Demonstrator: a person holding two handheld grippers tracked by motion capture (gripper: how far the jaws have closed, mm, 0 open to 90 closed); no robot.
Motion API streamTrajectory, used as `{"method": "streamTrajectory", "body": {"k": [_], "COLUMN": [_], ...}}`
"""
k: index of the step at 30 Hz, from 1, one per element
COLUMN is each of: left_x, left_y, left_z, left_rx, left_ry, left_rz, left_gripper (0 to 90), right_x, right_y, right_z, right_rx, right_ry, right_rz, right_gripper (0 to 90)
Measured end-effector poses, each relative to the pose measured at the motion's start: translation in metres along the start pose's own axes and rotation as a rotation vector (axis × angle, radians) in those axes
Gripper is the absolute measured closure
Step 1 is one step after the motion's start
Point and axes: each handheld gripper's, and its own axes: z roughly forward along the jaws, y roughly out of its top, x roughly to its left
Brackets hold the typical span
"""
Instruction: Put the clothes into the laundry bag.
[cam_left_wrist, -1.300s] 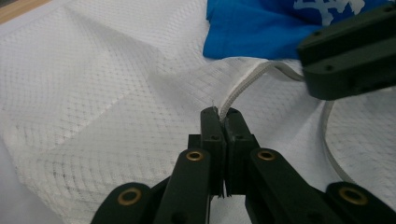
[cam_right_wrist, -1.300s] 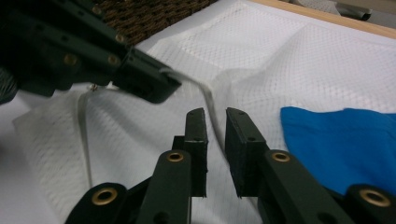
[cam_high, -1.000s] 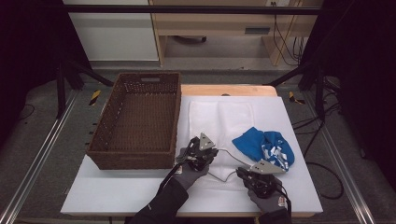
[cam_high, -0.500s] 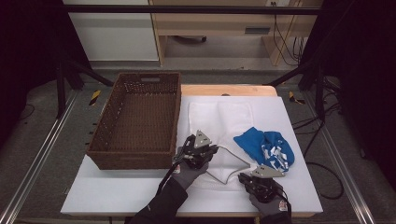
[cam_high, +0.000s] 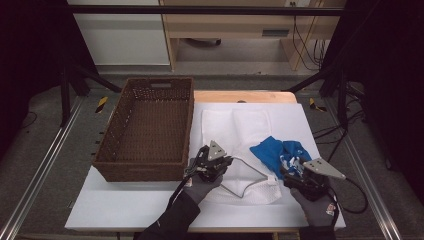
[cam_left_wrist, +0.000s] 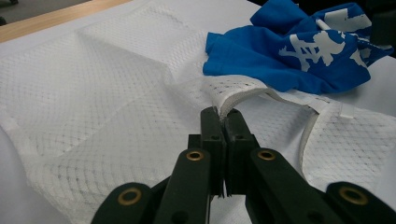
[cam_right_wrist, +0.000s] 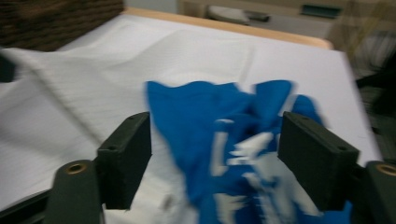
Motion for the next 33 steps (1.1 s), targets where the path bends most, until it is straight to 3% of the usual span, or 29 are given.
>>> {"method": "streamTrajectory", "body": {"k": [2, 3, 12, 14, 15, 16, 17, 18, 19, 22, 25, 28, 29, 30, 31, 32, 33], "left_x": [0.0, 0.0, 0.0, 0.0, 0.0, 0.0, 0.0, 0.0, -0.001, -0.002, -0.002, -0.002, -0.001, -0.001, -0.002, -0.002, -0.002], "left_y": [0.0, 0.0, 0.0, 0.0, 0.0, 0.0, 0.0, 0.0, 0.0, 0.0, 0.0, 0.0, 0.0, 0.001, 0.001, 0.001, 0.002], "left_z": [0.0, 0.0, 0.0, 0.0, 0.0, 0.0, 0.0, 0.0, 0.0, 0.0, 0.0, 0.0, 0.001, 0.001, 0.002, 0.002, 0.003], "left_rx": [-0.001, 0.001, 0.005, 0.008, 0.009, 0.009, 0.008, 0.007, 0.009, 0.013, 0.014, 0.013, 0.016, 0.018, 0.022, 0.022, 0.023], "left_ry": [0.0, 0.0, -0.003, -0.006, -0.006, -0.006, -0.009, -0.011, -0.015, -0.015, -0.021, -0.021, -0.022, -0.022, -0.022, -0.022, -0.023], "left_rz": [0.0, -0.002, -0.003, -0.005, -0.005, -0.005, -0.008, -0.009, -0.01, -0.007, -0.014, -0.02, -0.021, -0.021, -0.029, -0.029, -0.036], "left_gripper": [88.8, 88.8, 88.7, 88.7, 88.7, 88.7, 88.7, 88.7, 88.7, 88.7, 88.7, 88.7, 88.7, 88.7, 88.7, 88.7, 88.7], "right_x": [-0.005, -0.015, -0.024, -0.024, -0.023, -0.023, -0.024, -0.024, -0.027, -0.028, -0.023, -0.017, -0.007, -0.007, 0.006, 0.006, 0.022], "right_y": [0.0, -0.003, -0.025, -0.027, -0.028, -0.028, -0.028, -0.028, -0.028, -0.027, -0.012, -0.001, 0.01, 0.01, 0.018, 0.018, 0.023], "right_z": [0.0, 0.001, 0.029, 0.035, 0.036, 0.036, 0.035, 0.035, 0.032, 0.027, 0.009, -0.004, -0.017, -0.017, -0.026, -0.026, -0.028], "right_rx": [-0.003, 0.007, 0.124, 0.136, 0.134, 0.134, 0.143, 0.143, 0.14, 0.122, 0.046, 0.012, -0.033, -0.033, -0.061, -0.061, -0.068], "right_ry": [-0.025, -0.063, -0.082, -0.063, -0.062, -0.062, -0.066, -0.066, -0.065, -0.062, -0.018, 0.023, 0.082, 0.082, 0.144, 0.144, 0.192], "right_rz": [0.005, 0.023, 0.023, 0.014, 0.004, 0.004, 0.019, 0.019, 0.04, 0.05, 0.03, 0.024, 0.006, 0.006, -0.012, -0.012, -0.045], "right_gripper": [23.2, 21.3, 22.6, 34.9, 53.9, 53.9, 65.0, 65.0, 70.6, 72.1, 72.1, 71.7, 71.5, 71.5, 71.4, 71.4, 71.0]}}
